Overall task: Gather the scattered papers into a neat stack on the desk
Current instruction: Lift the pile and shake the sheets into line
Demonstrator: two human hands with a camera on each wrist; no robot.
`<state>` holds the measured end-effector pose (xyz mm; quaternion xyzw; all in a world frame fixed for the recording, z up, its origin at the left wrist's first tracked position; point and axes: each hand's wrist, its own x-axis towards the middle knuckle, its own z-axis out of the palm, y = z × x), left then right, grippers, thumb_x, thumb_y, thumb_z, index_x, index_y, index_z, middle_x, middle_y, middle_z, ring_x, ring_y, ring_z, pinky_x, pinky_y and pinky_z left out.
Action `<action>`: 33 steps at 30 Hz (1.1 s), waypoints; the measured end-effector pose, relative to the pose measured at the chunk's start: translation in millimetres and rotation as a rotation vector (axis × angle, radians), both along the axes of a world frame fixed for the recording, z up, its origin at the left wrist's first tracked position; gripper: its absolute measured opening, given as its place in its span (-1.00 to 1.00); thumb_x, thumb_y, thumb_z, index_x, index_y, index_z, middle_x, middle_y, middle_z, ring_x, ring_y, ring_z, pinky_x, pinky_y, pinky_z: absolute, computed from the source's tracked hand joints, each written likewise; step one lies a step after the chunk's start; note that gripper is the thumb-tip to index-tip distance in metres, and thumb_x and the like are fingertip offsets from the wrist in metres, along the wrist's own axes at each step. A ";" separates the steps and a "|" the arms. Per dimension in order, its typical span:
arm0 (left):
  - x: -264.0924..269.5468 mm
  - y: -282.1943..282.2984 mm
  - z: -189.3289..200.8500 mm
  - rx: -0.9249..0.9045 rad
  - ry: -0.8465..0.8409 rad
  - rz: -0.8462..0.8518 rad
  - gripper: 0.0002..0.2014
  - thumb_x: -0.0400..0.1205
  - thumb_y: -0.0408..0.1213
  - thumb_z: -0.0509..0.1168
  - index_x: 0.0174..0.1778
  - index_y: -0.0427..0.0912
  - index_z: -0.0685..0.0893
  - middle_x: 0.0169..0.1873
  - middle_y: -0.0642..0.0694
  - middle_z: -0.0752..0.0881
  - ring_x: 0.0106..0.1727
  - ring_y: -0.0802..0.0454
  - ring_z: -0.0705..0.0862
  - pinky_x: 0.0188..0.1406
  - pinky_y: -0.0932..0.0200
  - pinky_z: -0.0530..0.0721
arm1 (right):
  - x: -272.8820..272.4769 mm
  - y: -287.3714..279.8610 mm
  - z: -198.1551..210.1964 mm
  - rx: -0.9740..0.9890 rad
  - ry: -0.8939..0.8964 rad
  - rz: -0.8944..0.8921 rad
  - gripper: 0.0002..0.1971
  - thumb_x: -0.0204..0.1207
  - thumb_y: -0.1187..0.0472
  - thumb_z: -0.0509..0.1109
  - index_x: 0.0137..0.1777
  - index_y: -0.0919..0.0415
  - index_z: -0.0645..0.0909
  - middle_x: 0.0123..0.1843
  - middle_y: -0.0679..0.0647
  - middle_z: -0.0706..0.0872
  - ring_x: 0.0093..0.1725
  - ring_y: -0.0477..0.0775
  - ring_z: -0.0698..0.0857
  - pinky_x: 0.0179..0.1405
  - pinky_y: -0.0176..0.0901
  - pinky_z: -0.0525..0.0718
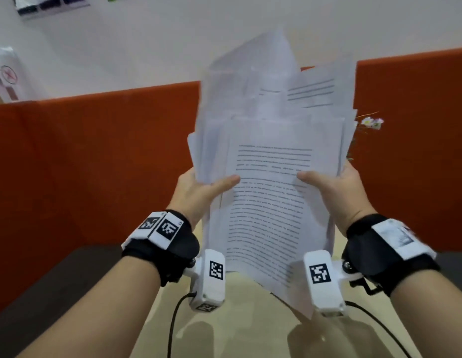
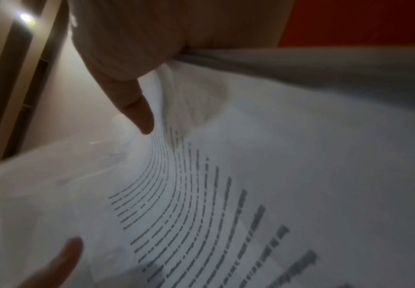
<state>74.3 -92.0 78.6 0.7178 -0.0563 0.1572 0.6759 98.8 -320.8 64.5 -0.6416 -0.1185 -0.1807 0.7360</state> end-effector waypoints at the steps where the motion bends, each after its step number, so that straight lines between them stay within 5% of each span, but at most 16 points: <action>1: 1.3 0.0 0.9 0.018 -0.013 0.011 -0.52 0.39 -0.31 0.57 0.24 -0.16 0.69 0.03 -0.10 0.85 0.03 -0.02 0.84 0.04 -0.01 0.77 | 0.3 0.8 1.1 -0.009 -0.007 -0.024 -0.63 0.38 0.38 0.51 0.20 0.24 0.65 0.09 0.14 0.81 0.07 0.18 0.79 0.15 0.14 0.72; 4: 5.2 4.3 2.1 0.001 -0.013 0.041 -0.56 0.44 -0.39 0.52 0.24 -0.17 0.66 0.01 -0.08 0.84 -0.05 0.05 0.85 -0.20 0.19 0.79 | -0.8 1.2 1.4 -0.043 -0.042 -0.030 -0.73 0.45 0.45 0.44 0.00 0.05 0.64 -0.02 -0.02 0.80 -0.02 0.04 0.78 0.06 -0.03 0.72; 9: 3.2 17.7 -1.5 -0.052 0.076 0.050 -0.52 0.39 -0.46 0.50 0.26 -0.30 0.67 0.05 -0.23 0.82 0.04 -0.19 0.81 0.13 -0.10 0.74 | -3.8 -3.2 -5.5 -0.015 -0.036 -0.031 -0.67 0.44 0.41 0.47 0.20 0.20 0.65 0.03 0.02 0.81 -0.02 0.00 0.80 0.02 -0.06 0.72; 14: -0.4 37.6 0.3 -0.136 0.104 -0.089 -0.58 0.31 -0.44 0.41 0.13 -0.33 0.73 0.17 -0.41 0.75 0.06 -0.26 0.77 0.14 -0.07 0.73 | 1.6 -9.8 -6.8 0.074 0.034 0.082 -0.48 0.33 0.37 0.54 0.33 0.28 0.61 0.14 0.19 0.81 0.07 0.17 0.81 0.08 0.04 0.77; 18: 2.3 32.1 1.1 -0.041 0.085 -0.118 -0.64 0.30 -0.41 0.45 0.04 -0.20 0.77 0.03 -0.27 0.84 0.01 -0.16 0.82 0.10 -0.05 0.74 | 7.1 3.4 1.7 0.012 0.038 0.109 -0.52 0.34 0.45 0.52 0.30 0.32 0.61 0.11 0.23 0.81 0.05 0.25 0.80 0.06 0.08 0.75; 23: 7.8 41.9 4.5 -0.153 0.030 -0.055 -0.58 0.31 -0.38 0.47 0.11 -0.22 0.74 -0.04 -0.16 0.87 -0.03 -0.08 0.85 0.03 0.00 0.76 | 6.6 -0.8 7.7 0.082 -0.032 0.064 -0.70 0.45 0.48 0.41 0.10 0.16 0.69 -0.10 -0.02 0.87 -0.13 -0.01 0.83 -0.19 -0.18 0.75; 28: 8.9 38.3 -1.3 -0.124 0.056 -0.081 -0.50 0.30 -0.44 0.46 0.22 -0.26 0.71 0.11 -0.26 0.82 0.12 -0.20 0.80 0.20 -0.15 0.70 | 4.2 -1.6 8.5 0.126 -0.045 0.039 -0.76 0.46 0.44 0.41 0.02 0.12 0.70 -0.12 -0.02 0.85 -0.10 0.07 0.80 -0.07 -0.04 0.74; 33: 8.3 50.0 5.9 -0.075 0.079 -0.184 -0.47 0.35 -0.49 0.40 0.30 -0.32 0.66 0.18 -0.30 0.78 0.15 -0.24 0.78 0.07 -0.04 0.77 | 4.5 -5.5 2.9 0.167 -0.010 0.085 -0.56 0.41 0.31 0.50 0.32 0.24 0.65 0.16 0.15 0.82 0.15 0.22 0.79 0.24 0.16 0.67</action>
